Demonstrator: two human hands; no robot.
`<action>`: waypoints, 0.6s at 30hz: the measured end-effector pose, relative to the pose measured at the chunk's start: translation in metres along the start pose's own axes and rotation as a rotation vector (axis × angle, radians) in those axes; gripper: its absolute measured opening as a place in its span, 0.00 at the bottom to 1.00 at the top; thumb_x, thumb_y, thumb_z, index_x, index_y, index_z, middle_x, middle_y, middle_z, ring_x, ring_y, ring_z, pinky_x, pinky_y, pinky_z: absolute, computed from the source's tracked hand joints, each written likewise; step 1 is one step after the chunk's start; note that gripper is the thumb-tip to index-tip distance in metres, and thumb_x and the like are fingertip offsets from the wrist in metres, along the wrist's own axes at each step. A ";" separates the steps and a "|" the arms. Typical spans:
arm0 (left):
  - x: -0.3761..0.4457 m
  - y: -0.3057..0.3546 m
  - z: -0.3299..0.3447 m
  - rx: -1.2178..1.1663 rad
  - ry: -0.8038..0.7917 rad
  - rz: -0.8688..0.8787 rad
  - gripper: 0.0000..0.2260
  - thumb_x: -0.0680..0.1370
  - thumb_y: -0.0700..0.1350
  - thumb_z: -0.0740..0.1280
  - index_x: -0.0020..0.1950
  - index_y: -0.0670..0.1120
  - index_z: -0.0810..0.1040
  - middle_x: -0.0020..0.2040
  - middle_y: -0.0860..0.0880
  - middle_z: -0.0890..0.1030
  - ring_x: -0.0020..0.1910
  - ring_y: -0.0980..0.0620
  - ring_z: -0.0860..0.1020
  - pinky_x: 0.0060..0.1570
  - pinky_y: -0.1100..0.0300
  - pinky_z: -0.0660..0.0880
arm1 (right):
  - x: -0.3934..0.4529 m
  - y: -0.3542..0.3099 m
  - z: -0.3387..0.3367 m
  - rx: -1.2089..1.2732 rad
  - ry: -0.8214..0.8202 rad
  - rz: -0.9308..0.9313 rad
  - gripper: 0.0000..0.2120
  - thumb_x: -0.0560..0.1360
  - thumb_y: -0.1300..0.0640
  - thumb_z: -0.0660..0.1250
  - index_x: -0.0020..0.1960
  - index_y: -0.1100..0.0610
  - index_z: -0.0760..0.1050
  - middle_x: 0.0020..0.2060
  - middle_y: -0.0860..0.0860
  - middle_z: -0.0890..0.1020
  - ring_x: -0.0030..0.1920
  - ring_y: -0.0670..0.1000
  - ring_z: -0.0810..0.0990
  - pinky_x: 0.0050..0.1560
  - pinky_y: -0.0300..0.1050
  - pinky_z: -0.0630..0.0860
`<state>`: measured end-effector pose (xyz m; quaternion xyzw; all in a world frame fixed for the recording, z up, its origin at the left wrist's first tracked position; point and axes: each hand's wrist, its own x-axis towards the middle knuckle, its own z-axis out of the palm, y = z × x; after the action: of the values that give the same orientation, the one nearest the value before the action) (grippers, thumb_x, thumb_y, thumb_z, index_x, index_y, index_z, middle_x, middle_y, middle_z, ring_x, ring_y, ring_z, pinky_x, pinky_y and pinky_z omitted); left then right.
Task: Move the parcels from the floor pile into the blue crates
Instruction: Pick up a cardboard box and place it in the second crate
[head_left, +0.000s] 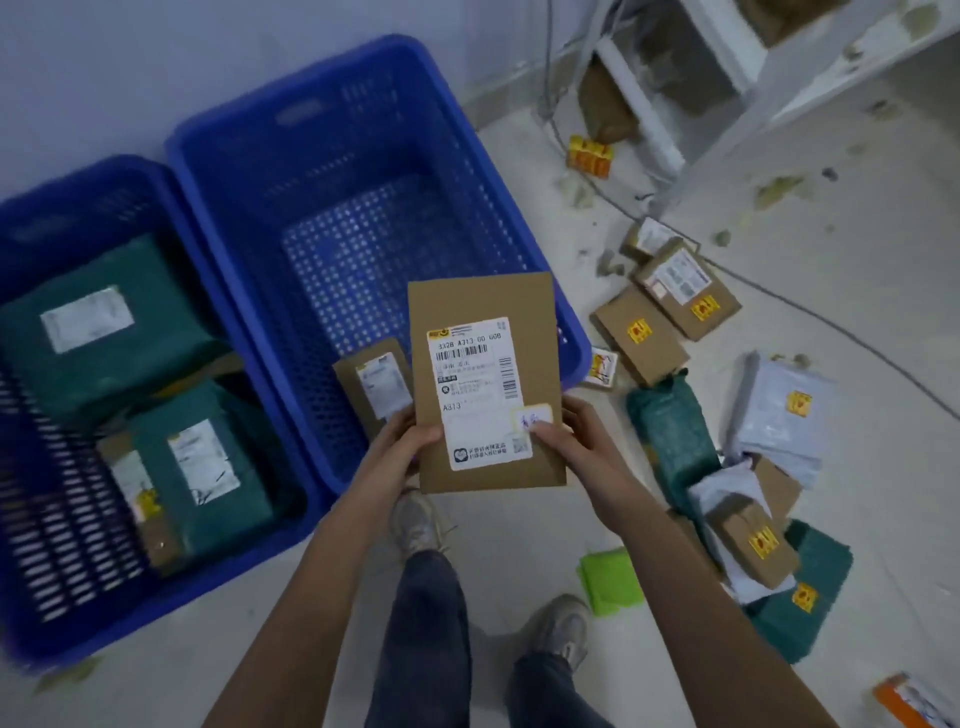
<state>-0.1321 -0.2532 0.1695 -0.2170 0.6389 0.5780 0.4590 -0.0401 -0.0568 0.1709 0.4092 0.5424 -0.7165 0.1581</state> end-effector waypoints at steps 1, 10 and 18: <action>0.006 0.006 -0.015 -0.010 0.016 0.001 0.23 0.73 0.47 0.68 0.68 0.52 0.70 0.62 0.50 0.78 0.60 0.49 0.76 0.60 0.51 0.73 | 0.013 -0.007 0.017 -0.039 -0.027 0.011 0.30 0.68 0.47 0.72 0.67 0.52 0.67 0.60 0.47 0.78 0.58 0.46 0.78 0.51 0.41 0.77; 0.087 0.005 -0.087 0.073 0.222 -0.060 0.22 0.80 0.46 0.61 0.74 0.49 0.61 0.71 0.48 0.70 0.66 0.47 0.71 0.62 0.54 0.69 | 0.125 -0.010 0.116 -0.534 -0.068 0.056 0.24 0.78 0.49 0.62 0.72 0.54 0.64 0.68 0.51 0.72 0.67 0.53 0.71 0.65 0.48 0.71; 0.137 -0.040 -0.076 0.490 0.430 -0.181 0.13 0.79 0.40 0.60 0.62 0.37 0.66 0.60 0.38 0.73 0.53 0.39 0.76 0.43 0.50 0.73 | 0.195 0.043 0.135 -0.823 -0.104 0.089 0.23 0.80 0.55 0.58 0.74 0.55 0.60 0.68 0.55 0.72 0.66 0.57 0.72 0.64 0.51 0.71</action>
<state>-0.1922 -0.2990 0.0262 -0.2728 0.8191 0.3054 0.4018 -0.1874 -0.1522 0.0058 0.2983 0.7566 -0.4521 0.3663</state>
